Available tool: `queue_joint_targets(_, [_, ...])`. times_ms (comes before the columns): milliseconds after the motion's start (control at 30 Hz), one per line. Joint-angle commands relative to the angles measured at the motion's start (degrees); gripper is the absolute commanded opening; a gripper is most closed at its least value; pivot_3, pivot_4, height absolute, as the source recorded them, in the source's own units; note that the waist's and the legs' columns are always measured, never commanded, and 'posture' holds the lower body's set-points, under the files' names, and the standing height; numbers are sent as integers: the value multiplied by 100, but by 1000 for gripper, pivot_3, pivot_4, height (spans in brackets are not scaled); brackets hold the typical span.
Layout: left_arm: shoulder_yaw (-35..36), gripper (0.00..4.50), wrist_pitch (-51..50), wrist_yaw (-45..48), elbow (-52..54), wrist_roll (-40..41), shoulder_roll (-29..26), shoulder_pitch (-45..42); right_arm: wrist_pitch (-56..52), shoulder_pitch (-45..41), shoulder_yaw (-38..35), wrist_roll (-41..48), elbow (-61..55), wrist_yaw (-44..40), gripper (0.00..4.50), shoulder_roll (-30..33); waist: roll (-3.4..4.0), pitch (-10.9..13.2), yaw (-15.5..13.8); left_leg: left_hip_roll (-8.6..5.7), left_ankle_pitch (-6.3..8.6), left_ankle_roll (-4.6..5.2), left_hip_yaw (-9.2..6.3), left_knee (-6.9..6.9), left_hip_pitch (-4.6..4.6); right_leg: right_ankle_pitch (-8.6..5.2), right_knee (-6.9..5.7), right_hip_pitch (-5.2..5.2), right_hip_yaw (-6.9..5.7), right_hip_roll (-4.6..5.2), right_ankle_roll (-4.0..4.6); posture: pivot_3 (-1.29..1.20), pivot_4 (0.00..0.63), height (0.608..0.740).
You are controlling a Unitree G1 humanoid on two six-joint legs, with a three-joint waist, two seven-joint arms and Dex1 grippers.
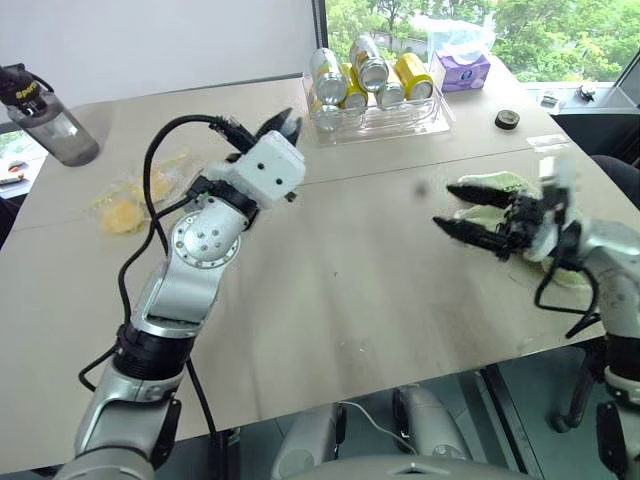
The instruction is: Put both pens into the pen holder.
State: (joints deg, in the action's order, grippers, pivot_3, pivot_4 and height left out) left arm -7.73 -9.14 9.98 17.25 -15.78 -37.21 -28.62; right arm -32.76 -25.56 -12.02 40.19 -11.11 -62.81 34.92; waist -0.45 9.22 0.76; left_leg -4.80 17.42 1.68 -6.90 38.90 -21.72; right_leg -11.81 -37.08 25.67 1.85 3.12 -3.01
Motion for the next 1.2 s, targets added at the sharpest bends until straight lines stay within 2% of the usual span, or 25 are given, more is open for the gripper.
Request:
queue_joint_targets(33, [-102,12,87,-63,-125,-715,-60,41,-143,-127,-135,450,-110,-125,3636,82,0,0,-26,-2,0,1,-1,2,-2,0,1,0,-1,3,0,0,150,739])
queue_joint_targets(567, [21,12,417,-81,-793,-950,438,346,248,-244,77,226,59,-45,3636,82,0,0,-115,-6,1,3,-10,17,-12,0,-1,0,-12,9,-1,0,150,739])
queue_joint_targets(1200, [234,12,1350,-286,-2075,-866,471,-181,383,-163,109,155,-21,48,3636,63,0,-1,-147,-7,1,3,-11,28,-13,0,-11,0,-16,10,-1,0,150,739])
